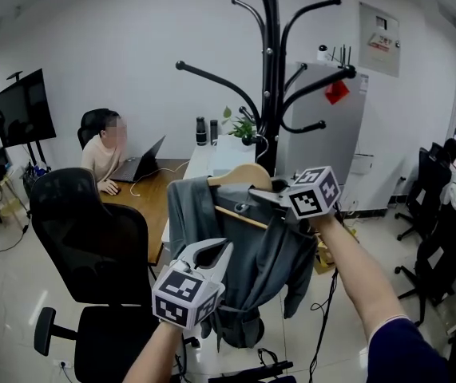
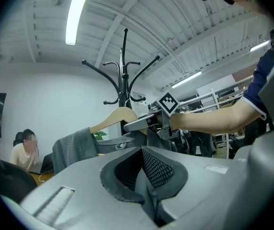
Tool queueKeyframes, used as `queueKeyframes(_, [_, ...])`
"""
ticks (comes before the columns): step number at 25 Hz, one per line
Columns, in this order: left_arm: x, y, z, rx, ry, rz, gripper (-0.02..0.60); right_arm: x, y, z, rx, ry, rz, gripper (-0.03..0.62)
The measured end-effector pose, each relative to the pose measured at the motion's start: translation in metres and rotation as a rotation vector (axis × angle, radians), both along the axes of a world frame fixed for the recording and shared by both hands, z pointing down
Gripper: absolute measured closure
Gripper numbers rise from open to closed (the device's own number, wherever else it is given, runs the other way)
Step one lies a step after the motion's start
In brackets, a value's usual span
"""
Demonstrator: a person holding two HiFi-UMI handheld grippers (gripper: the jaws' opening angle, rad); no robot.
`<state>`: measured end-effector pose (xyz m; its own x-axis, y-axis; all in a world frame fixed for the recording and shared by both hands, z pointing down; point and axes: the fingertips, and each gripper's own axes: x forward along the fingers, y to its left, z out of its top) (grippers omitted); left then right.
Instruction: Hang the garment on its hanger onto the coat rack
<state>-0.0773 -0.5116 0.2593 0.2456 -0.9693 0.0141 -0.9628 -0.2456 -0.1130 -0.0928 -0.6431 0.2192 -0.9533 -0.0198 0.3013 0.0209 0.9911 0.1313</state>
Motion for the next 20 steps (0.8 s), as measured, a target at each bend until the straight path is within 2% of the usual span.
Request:
queueKeyframes(12, [0.004,0.004,0.010,-0.017,0.021,-0.004,0.580,-0.001,-0.002,0.001,0.045,-0.009,0.009,0.542])
queueKeyframes(20, [0.000,0.017,0.008,-0.012,0.020,-0.022,0.580,0.004,-0.008,0.001,0.080,-0.014,0.074,0.499])
